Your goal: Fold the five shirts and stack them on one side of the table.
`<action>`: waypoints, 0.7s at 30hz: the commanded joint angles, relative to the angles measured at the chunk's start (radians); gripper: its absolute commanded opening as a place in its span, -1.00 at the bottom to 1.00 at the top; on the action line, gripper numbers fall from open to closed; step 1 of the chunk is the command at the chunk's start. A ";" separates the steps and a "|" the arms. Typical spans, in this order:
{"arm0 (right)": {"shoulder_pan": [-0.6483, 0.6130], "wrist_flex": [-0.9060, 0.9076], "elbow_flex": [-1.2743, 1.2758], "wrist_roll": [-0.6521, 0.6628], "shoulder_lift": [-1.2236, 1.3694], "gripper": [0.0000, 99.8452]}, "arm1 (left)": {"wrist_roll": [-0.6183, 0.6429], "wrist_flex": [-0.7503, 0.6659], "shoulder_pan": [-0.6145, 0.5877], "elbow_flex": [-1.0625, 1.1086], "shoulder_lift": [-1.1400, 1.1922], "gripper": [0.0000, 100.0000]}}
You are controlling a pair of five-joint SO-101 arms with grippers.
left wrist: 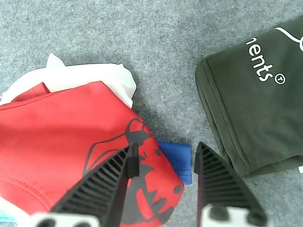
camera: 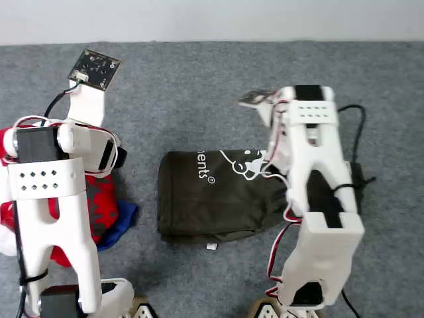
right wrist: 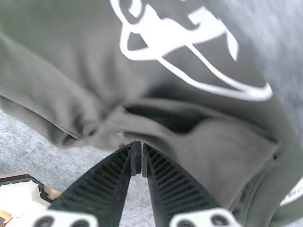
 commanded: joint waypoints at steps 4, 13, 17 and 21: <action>-0.038 -0.001 0.094 -0.014 -0.021 -0.98 | -0.011 0.012 0.003 -0.008 -0.037 -0.62; -0.031 -0.004 0.101 -0.071 0.196 -0.98 | -0.011 0.002 -0.005 -0.010 -0.035 -0.62; -0.004 0.012 0.094 -0.069 0.203 -0.98 | -0.011 -0.002 -0.005 -0.010 -0.035 -0.62; -0.005 0.033 0.094 -0.069 0.070 -0.98 | -0.011 -0.002 -0.002 -0.010 -0.035 -0.62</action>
